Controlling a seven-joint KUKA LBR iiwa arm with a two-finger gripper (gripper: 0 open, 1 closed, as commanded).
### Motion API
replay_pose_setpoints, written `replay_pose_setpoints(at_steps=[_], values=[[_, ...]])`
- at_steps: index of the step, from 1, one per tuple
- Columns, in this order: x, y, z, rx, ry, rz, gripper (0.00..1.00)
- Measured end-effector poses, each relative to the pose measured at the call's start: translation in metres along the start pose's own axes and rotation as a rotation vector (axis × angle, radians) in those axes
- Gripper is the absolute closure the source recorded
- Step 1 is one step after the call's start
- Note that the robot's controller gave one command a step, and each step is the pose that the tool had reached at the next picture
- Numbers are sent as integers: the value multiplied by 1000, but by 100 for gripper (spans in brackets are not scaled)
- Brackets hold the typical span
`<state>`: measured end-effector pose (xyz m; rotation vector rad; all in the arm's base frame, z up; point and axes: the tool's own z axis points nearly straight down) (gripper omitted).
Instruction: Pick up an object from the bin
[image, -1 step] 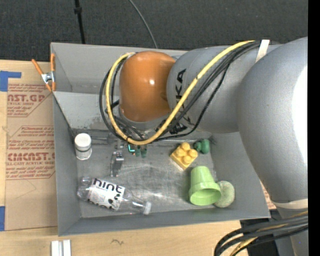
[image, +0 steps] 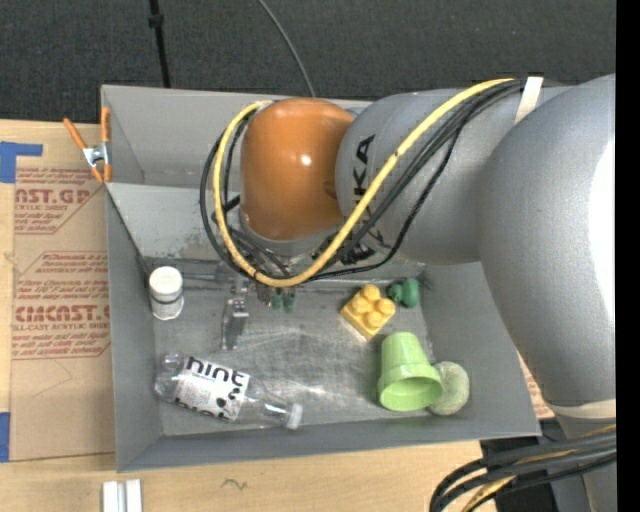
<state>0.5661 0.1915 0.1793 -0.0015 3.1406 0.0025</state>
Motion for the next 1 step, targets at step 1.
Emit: replay_pose_setpoints(at_steps=[1], values=[[41, 15, 63, 0, -9, -68, 0]])
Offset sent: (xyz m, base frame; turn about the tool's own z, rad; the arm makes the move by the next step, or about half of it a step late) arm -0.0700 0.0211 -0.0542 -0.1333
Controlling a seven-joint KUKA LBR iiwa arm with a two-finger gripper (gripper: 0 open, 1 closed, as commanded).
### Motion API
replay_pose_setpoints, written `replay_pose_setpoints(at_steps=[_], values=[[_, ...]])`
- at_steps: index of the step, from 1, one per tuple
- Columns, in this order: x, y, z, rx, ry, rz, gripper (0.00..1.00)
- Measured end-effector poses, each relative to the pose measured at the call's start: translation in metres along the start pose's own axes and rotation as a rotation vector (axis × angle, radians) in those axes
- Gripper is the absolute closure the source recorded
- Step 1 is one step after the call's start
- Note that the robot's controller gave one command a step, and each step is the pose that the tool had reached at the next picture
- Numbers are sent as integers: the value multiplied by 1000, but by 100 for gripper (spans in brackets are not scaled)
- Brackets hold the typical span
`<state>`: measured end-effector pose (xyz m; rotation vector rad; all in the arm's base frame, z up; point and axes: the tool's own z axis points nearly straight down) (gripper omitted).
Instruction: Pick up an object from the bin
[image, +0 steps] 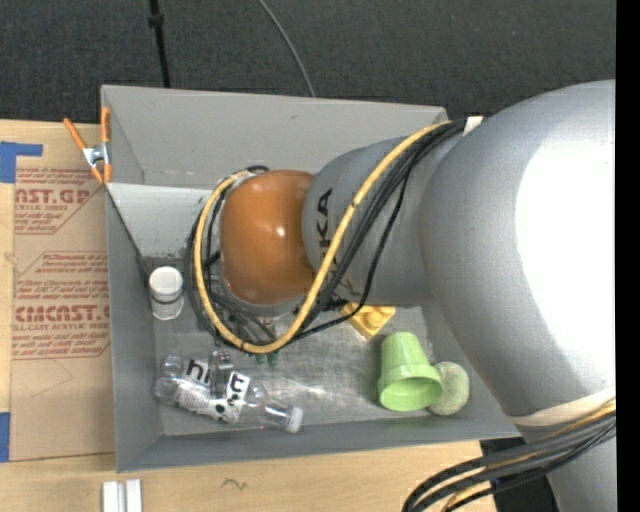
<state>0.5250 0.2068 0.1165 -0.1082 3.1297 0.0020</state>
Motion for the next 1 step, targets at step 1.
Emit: replay_pose_setpoints(at_steps=[1], values=[[-1, 0, -3, 0, -3, -9, 0]])
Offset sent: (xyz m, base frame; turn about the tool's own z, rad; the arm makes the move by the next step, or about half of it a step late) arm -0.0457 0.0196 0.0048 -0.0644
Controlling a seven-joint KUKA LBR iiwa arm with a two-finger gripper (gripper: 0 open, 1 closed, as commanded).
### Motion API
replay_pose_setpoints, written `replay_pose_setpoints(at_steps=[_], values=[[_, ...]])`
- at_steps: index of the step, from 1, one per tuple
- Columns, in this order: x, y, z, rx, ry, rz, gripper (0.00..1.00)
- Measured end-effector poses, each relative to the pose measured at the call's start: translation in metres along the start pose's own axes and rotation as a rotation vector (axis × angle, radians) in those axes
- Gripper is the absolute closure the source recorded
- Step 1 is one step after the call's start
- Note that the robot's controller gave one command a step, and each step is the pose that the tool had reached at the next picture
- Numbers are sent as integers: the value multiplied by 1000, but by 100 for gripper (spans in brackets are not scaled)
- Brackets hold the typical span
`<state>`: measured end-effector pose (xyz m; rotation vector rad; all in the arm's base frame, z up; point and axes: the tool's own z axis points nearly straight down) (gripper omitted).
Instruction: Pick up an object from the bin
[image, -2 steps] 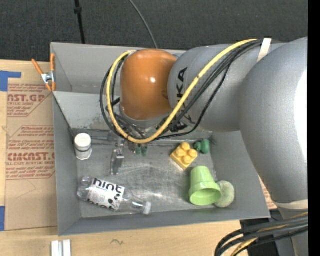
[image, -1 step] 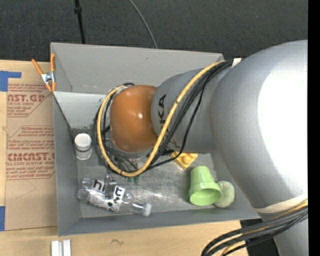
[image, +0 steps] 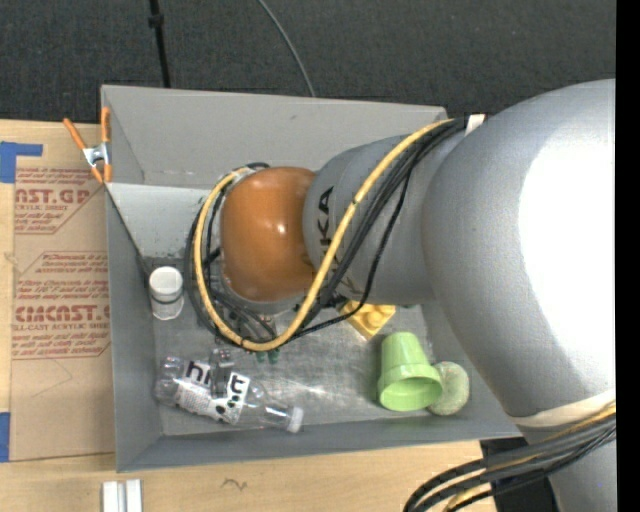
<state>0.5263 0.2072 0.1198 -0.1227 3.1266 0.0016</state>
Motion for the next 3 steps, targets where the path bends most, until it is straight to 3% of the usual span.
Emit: replay_pose_setpoints(at_steps=[1, 2, 3], values=[[43, 21, -2, -1, 9, -53, 0], [42, 13, 44, -3, 3, -264, 0], [40, 1, 46, -7, 1, 14, 100]])
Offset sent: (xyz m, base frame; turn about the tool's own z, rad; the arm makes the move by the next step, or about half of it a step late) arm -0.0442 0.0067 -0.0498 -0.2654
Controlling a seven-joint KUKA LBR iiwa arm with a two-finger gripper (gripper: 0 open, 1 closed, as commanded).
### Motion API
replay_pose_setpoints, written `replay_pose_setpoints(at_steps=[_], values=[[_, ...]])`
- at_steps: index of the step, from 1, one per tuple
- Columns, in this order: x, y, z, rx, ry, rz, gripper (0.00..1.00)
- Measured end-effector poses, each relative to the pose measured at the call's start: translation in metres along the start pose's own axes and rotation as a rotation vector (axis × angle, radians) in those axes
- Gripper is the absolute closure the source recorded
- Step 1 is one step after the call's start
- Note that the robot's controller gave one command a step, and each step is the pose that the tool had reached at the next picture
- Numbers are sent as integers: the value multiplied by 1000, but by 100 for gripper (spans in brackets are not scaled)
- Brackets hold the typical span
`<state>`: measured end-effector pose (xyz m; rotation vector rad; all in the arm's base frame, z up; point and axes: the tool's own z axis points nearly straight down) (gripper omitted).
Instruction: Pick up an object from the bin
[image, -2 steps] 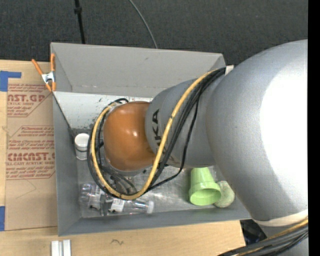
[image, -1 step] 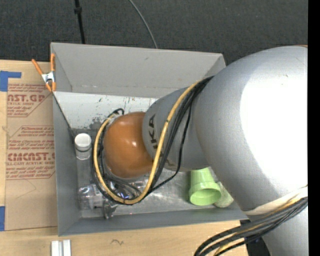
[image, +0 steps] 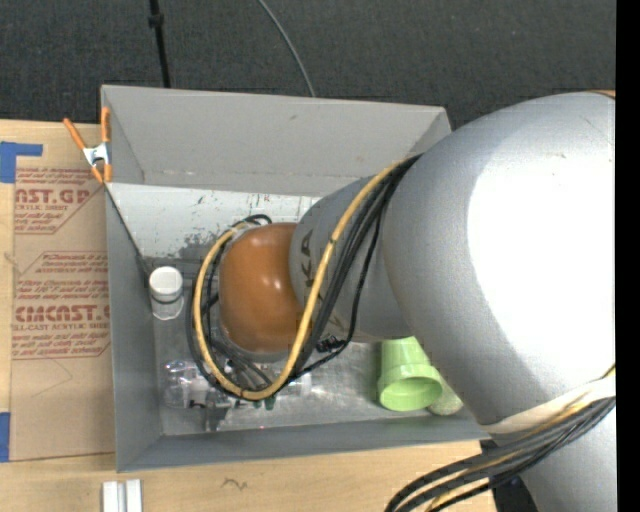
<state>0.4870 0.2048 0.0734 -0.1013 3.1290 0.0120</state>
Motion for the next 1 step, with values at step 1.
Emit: replay_pose_setpoints(at_steps=[1], values=[[0, 0, 0, 0, 0, 0, 100]])
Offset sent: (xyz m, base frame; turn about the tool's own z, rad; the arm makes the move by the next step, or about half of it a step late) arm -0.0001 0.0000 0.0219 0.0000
